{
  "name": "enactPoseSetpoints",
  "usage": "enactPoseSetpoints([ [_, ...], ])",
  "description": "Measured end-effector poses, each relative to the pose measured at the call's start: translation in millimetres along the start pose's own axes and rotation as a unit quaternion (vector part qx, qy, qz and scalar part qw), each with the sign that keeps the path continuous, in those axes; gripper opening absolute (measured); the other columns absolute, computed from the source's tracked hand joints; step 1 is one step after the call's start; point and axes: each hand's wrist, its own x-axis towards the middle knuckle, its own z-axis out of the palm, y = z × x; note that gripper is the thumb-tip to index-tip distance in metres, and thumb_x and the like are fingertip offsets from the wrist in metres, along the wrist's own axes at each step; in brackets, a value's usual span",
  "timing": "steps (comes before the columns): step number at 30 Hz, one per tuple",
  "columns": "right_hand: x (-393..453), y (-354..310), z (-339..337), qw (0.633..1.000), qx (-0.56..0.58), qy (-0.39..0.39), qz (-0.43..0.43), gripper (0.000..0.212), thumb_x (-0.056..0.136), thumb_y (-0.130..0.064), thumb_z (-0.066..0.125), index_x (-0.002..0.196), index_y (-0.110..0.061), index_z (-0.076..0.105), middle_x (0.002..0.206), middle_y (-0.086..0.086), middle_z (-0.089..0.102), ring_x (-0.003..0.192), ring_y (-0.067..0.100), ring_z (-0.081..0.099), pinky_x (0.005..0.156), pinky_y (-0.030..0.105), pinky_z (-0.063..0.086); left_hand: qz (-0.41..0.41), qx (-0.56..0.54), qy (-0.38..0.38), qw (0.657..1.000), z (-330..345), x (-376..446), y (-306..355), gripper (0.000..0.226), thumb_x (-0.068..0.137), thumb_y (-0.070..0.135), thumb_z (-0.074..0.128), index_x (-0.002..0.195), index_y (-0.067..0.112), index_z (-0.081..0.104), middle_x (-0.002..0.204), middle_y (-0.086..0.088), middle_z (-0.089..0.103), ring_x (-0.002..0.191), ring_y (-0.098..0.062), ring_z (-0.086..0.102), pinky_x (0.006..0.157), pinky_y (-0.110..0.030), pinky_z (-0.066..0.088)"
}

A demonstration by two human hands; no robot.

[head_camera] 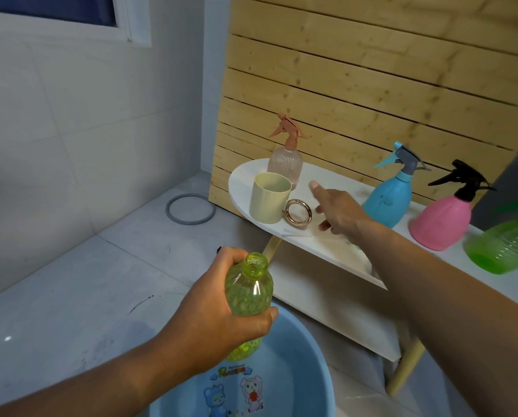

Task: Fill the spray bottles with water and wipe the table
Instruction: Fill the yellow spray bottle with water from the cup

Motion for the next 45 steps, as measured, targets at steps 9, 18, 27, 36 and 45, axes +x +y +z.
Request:
enactPoseSetpoints([
  [9,3,63,-57,0.932,-0.322,0.063,0.155,0.044,0.092,-0.058,0.056,0.082,-0.016,0.047,0.081,0.003,0.059,0.072,0.018,0.056,0.065,0.031,0.044,0.003,-0.011,0.014,1.0,-1,2,2,0.068,0.055,0.057,0.082,0.114,0.05,0.049,0.104,0.024,0.066,0.092,0.001,0.067,0.067,-0.013,0.056],
  [18,6,73,-39,0.957,-0.201,0.061,0.203,0.051,0.075,-0.058,0.077,0.091,-0.015,0.057,0.086,0.005,0.065,0.078,0.019,0.064,0.067,0.032,0.057,0.004,-0.009,0.045,0.999,-2,8,0,0.07,0.053,0.054,0.083,0.114,0.049,0.05,0.105,0.026,0.064,0.096,0.005,0.065,0.067,-0.006,0.05],
  [27,4,69,-46,0.955,-0.163,0.037,0.246,0.036,0.075,-0.04,0.082,0.087,-0.012,0.063,0.072,0.004,0.068,0.057,0.015,0.062,0.047,0.023,0.048,0.009,0.002,0.047,0.999,-4,9,-3,0.069,0.052,0.057,0.082,0.114,0.056,0.05,0.107,0.029,0.063,0.097,0.007,0.064,0.066,-0.006,0.051],
  [36,-20,61,-67,0.98,-0.06,0.096,0.164,0.047,0.07,-0.04,0.077,0.105,-0.014,0.059,0.094,0.005,0.066,0.086,0.023,0.065,0.071,0.038,0.056,0.012,0.009,0.045,0.999,-2,8,-1,0.068,0.053,0.057,0.08,0.113,0.054,0.05,0.103,0.029,0.064,0.094,0.006,0.064,0.066,-0.006,0.051],
  [45,-102,-48,-81,0.952,0.07,0.275,-0.109,0.059,0.078,-0.043,0.077,0.132,-0.032,0.054,0.101,-0.015,0.063,0.087,0.0,0.066,0.076,0.032,0.057,0.009,0.012,0.047,0.999,-2,11,-7,0.063,0.056,0.052,0.082,0.111,0.05,0.052,0.101,0.023,0.066,0.09,-0.001,0.067,0.072,-0.016,0.057],
])
